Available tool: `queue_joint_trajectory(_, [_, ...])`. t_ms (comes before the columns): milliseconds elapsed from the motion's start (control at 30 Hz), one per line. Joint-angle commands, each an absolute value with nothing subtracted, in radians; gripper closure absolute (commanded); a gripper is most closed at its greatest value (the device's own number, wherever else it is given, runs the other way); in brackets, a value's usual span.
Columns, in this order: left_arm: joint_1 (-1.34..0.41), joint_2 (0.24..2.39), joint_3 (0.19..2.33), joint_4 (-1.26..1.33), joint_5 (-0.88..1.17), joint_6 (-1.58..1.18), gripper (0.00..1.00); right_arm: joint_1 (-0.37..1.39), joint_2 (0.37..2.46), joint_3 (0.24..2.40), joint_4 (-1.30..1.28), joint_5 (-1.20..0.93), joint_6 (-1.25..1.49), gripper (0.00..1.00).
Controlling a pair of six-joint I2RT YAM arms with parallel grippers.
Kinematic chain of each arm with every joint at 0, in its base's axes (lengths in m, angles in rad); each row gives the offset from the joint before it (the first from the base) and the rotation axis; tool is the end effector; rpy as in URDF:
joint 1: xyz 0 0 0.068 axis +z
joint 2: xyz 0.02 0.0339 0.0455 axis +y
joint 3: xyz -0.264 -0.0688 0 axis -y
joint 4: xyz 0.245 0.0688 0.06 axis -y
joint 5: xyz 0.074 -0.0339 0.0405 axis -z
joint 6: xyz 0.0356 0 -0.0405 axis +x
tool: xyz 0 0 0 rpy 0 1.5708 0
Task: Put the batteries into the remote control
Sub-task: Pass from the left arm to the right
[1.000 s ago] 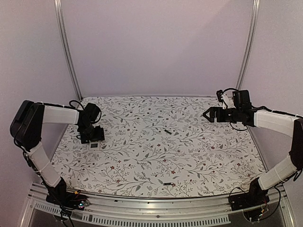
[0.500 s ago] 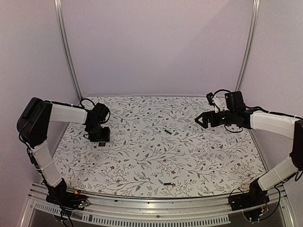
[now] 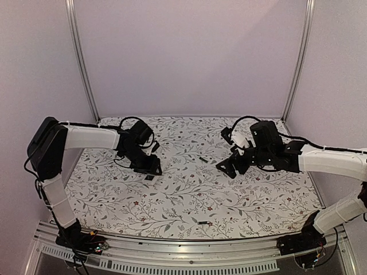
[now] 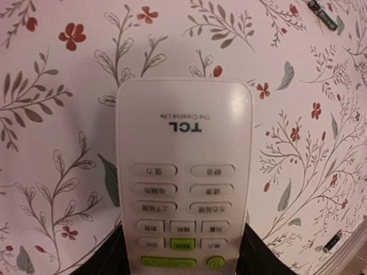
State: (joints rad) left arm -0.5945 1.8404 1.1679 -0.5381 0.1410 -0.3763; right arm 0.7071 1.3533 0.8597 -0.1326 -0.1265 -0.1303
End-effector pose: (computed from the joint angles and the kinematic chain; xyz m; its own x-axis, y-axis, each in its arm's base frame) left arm 0.2937 -0.2046 0.1600 -0.9399 0.1963 -0.2795 0.2690 0.9296 -0.2518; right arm 0.2220 0.1956 0.2440 -0.3480 -0.4669 -0.8130 -0.7739 0.6325 -0.0320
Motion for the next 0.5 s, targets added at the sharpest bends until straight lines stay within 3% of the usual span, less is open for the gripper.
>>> queue_joint_trajectory(0, [-0.624, 1.787, 1.202, -0.597, 0.41, -0.359, 0.84, 0.843, 1.305, 0.811, -0.11, 0.049, -0.248, 0.01])
queue_joint_trajectory(267, [-0.706, 1.733, 1.233, -0.734, 0.631, -0.344, 0.87, 1.149, 1.32, 0.838, -0.122, 0.242, -0.508, 0.07])
queue_joint_trajectory(467, [-0.795, 1.727, 1.281, -0.817, 0.725, -0.307, 0.89, 1.274, 1.397, 0.934, -0.212, 0.305, -0.622, 0.1])
